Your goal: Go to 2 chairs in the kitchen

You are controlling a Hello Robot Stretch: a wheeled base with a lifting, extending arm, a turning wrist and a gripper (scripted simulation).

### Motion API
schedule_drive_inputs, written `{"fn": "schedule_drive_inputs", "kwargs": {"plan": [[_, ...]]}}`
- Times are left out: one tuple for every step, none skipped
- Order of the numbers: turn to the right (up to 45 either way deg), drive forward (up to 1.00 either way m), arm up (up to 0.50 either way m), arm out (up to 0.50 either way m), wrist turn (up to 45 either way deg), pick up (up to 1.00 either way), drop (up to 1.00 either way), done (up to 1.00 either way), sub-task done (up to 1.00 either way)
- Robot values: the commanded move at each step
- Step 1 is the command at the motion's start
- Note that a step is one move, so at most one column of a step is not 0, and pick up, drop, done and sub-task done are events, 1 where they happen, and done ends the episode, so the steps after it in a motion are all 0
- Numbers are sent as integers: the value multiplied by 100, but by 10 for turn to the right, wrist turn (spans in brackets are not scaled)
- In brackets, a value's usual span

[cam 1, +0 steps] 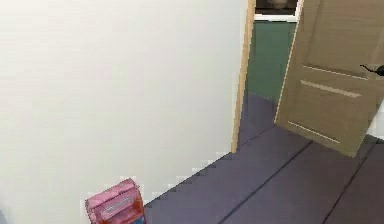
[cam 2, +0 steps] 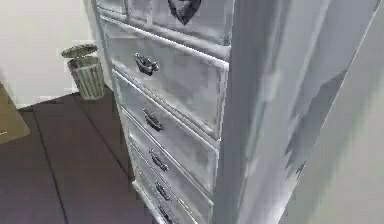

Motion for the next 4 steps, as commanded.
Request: {"fn": "schedule_drive_inputs", "kwargs": {"plan": [[-450, 0, 0, 0, 0, 0, 0, 0, 0], [-450, 0, 0, 0, 0, 0, 0, 0, 0], [-390, 0, 0, 0, 0, 0, 0, 0, 0], [0, 15, 0, 0, 0, 0, 0, 0, 0]]}}
